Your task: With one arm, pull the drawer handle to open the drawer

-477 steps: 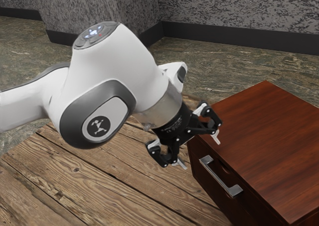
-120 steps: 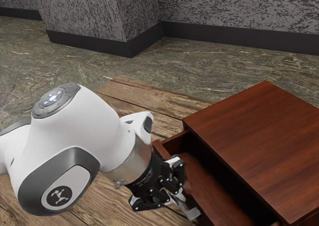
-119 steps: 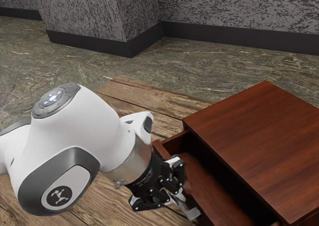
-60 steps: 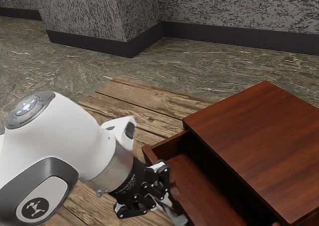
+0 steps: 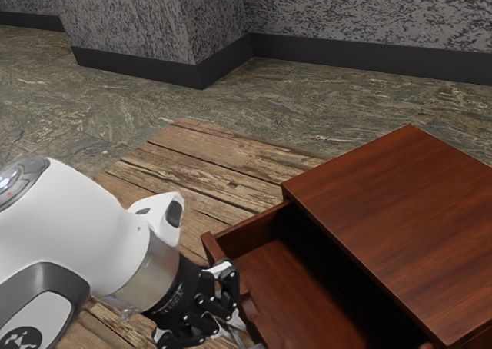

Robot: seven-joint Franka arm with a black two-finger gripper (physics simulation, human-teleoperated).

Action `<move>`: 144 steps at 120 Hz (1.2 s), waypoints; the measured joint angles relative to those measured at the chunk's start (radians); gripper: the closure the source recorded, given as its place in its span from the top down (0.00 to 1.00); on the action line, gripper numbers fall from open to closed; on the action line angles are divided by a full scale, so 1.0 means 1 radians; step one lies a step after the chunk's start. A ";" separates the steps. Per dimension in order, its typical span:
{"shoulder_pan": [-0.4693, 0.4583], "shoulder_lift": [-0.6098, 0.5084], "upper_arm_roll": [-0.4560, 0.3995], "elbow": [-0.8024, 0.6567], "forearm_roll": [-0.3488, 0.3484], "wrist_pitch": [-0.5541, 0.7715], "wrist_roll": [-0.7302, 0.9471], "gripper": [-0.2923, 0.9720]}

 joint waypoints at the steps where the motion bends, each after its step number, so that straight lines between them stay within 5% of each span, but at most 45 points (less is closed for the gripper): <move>1: 0.000 -0.002 0.000 -0.001 0.000 -0.001 0.000 0.15; 129: 0.000 -0.123 0.024 -0.080 -0.007 -0.047 -0.002 0.15; 144: 0.000 -0.127 0.025 -0.082 -0.008 -0.047 -0.001 0.21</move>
